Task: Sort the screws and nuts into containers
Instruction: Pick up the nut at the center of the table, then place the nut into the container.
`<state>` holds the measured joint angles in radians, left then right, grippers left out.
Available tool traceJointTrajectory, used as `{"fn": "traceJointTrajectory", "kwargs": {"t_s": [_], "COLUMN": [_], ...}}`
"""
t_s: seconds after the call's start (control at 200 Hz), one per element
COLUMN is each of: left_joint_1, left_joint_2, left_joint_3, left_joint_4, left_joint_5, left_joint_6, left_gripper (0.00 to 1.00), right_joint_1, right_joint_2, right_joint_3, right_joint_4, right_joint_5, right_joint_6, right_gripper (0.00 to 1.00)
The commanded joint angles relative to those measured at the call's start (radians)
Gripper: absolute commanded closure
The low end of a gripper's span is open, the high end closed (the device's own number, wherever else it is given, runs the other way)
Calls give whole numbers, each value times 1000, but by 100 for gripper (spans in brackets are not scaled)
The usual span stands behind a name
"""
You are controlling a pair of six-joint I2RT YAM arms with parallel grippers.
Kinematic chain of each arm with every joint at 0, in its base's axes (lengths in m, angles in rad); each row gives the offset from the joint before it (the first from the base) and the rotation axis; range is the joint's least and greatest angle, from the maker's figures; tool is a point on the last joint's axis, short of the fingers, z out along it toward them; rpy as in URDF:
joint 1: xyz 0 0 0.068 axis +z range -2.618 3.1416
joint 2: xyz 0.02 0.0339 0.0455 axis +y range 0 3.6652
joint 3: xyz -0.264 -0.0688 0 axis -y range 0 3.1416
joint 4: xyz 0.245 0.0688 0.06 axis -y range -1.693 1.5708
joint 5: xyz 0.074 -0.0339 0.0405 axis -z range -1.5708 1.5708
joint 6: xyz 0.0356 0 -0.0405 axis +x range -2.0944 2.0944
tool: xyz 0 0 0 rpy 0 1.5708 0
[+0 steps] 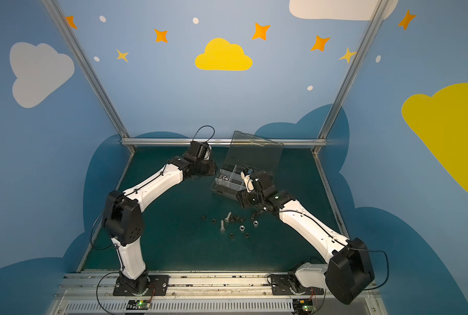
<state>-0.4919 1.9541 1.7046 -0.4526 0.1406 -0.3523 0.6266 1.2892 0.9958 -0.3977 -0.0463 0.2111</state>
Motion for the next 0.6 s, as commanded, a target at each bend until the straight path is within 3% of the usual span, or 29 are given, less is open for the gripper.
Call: {"fn": "traceJointTrajectory", "kwargs": {"t_s": [0.0,0.16,0.405,0.596], "left_joint_1": [3,1,3,3], "left_joint_2": [109,239,321,332], "left_joint_3": [106,249,298,299], "left_joint_4": [-29,-57,-101,-132], "left_joint_5": [65,126,117,82], "left_joint_6": [2,-33,-36,-17], "left_gripper": [95,96,95,82], "right_joint_1": [2,2,2,2], "right_joint_2": [-41,-41,-41,-33], "right_joint_3": [-30,-42,-45,-43], "right_joint_4": [-5,-6,-9,-7], "right_joint_5": [11,11,16,13], "right_joint_6": [25,31,33,34], "right_gripper": [40,40,40,40]}}
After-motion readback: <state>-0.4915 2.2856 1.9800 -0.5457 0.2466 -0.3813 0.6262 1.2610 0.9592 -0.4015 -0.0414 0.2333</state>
